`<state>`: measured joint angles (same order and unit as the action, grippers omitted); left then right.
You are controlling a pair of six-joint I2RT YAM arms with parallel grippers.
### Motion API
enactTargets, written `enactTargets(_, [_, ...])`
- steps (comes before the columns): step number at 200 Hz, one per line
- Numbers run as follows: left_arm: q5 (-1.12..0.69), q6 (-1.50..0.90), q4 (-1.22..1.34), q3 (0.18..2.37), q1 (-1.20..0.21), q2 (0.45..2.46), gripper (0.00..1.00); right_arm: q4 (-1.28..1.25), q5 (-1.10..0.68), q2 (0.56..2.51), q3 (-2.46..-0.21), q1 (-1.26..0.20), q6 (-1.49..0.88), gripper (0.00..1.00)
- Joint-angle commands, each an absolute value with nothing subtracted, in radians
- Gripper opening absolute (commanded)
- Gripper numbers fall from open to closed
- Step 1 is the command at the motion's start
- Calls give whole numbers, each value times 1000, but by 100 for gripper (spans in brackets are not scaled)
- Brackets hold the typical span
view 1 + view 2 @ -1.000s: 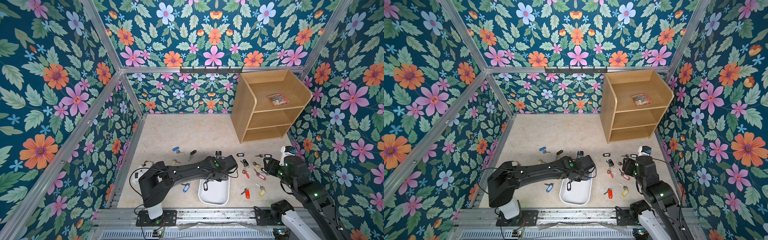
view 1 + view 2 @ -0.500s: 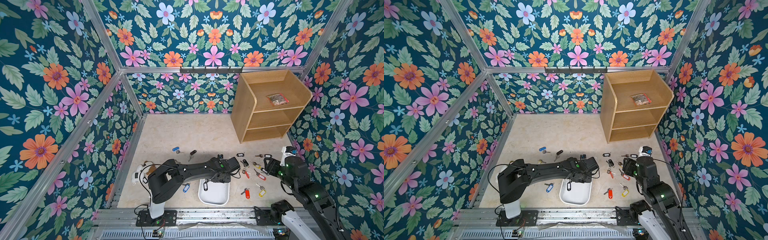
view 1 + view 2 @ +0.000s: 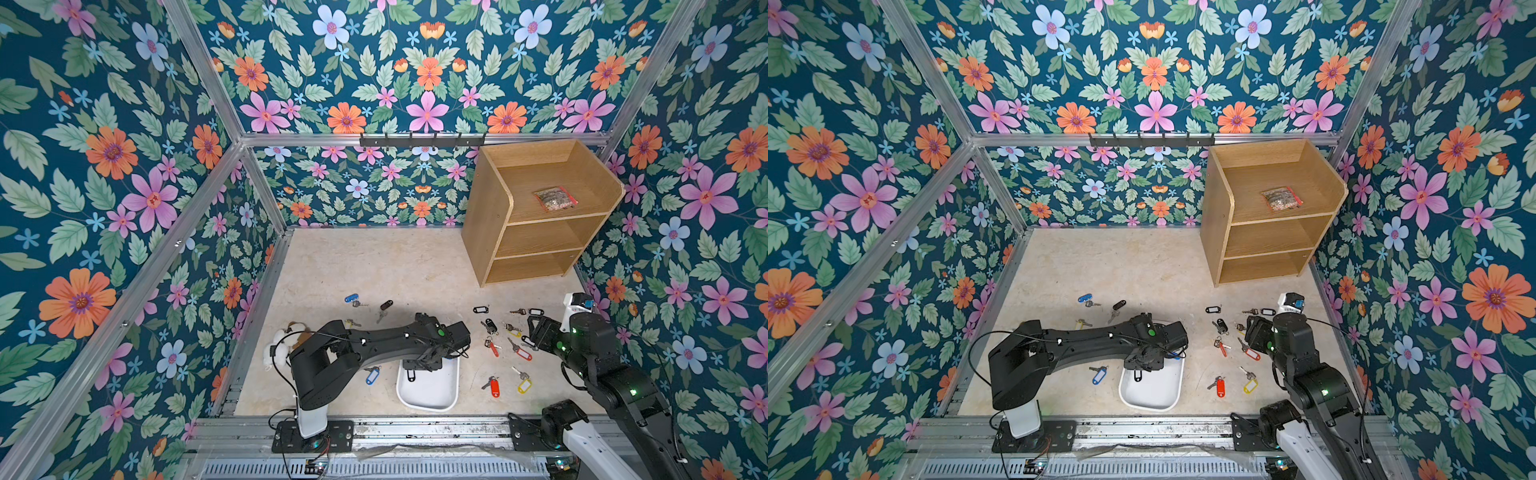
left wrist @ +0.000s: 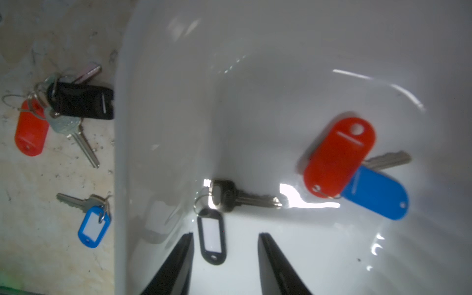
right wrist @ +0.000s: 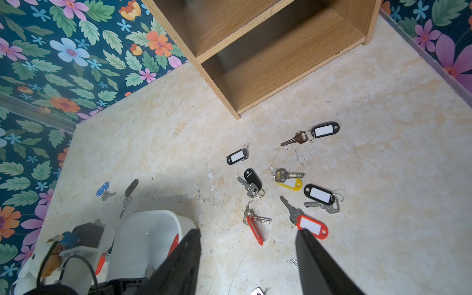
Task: Take the keys out of the storage box
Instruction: Pick up the key from the storage box.
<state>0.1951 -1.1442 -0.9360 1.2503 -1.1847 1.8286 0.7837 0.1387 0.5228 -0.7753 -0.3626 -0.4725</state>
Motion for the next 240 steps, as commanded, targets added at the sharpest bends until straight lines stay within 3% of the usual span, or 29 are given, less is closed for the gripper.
enactTargets(1, [174, -1151, -950, 1213, -1185, 1833, 45, 766, 155, 520, -771, -363, -468, 63])
enactTargets(79, [64, -1072, -786, 1271, -1189, 1921, 39, 766, 156, 519, -770, -364, -469, 63])
enactTargets(149, [91, -1024, -785, 1408, -1210, 1962, 37, 767, 158, 520, -771, -363, -470, 64])
enactTargets(201, [159, -1084, -874, 1360, -1216, 1866, 53, 766, 153, 522, -770, -364, -468, 63])
enactTargets(240, [168, -1106, -871, 1291, -1216, 1828, 55, 766, 153, 522, -771, -363, -468, 63])
